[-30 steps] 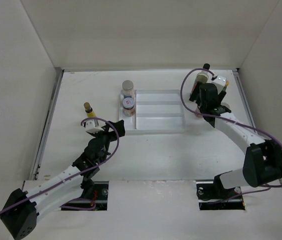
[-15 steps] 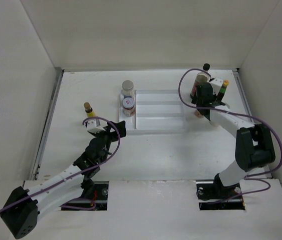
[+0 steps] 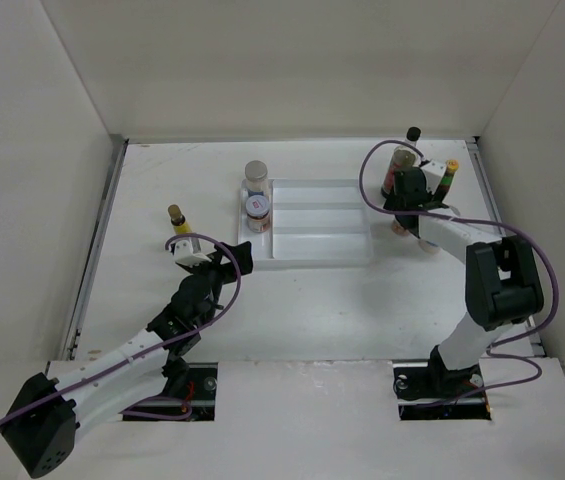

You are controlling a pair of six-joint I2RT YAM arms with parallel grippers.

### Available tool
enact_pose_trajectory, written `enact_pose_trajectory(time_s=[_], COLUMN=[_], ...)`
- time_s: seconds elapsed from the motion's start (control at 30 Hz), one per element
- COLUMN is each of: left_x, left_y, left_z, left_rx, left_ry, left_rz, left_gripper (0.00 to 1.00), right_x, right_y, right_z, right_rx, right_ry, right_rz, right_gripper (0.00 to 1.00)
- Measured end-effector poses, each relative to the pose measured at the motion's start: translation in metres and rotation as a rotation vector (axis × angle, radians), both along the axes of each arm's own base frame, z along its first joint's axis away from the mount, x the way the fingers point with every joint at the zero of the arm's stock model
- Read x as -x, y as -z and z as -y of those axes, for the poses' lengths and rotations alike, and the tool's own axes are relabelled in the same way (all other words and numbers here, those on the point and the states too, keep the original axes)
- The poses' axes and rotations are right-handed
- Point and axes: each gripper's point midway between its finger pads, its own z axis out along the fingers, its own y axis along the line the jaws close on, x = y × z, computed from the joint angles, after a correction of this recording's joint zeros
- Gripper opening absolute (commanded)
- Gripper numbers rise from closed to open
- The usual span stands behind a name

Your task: Organize the condiment bottles

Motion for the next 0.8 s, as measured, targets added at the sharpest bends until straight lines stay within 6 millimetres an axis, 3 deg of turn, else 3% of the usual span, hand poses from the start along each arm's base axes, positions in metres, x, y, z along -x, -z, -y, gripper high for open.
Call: enact_pose_trajectory(time_s=[0.1,0.23,0.4,0.5,0.67,0.8], left_x=[0.000,0.000,0.002,0.003,0.008,0.011], left_y=[0.000,-0.001,-0.011,-0.017,-0.035,-0.046], left_z=[0.000,0.000,-0.002,-0.002,-0.007,-0.017], left_rx=[0.000,0.002,0.026,0.041,0.083,0.102], left_ry=[0.000,0.000,0.000,0.003,0.001,-0.029], left_rz=[0.000,0.002,0.029,0.046,0.094,0.115], left_gripper=[0.84,0.84,0.84,0.84,0.84,0.85], right_x=[0.000,-0.001,0.008,0.014,0.031,0.058], right_y=[0.007,0.008,0.000,-0.023,-0.086,-0.110], right_z=[-0.002,-0.003,-0.013,-0.032,-0.094,-0.183], right_rx=[-0.009,-0.014,0.019,0.039,0.027,-0.029], right_ry=[-0.004,-0.002,-0.028,-0.089,-0.250,-0.462], right_rz=[-0.014,-0.011,0.004,0.044,0.195,0.272], right_gripper=[0.75,0.54,0.50,0.50,0.50,0.50])
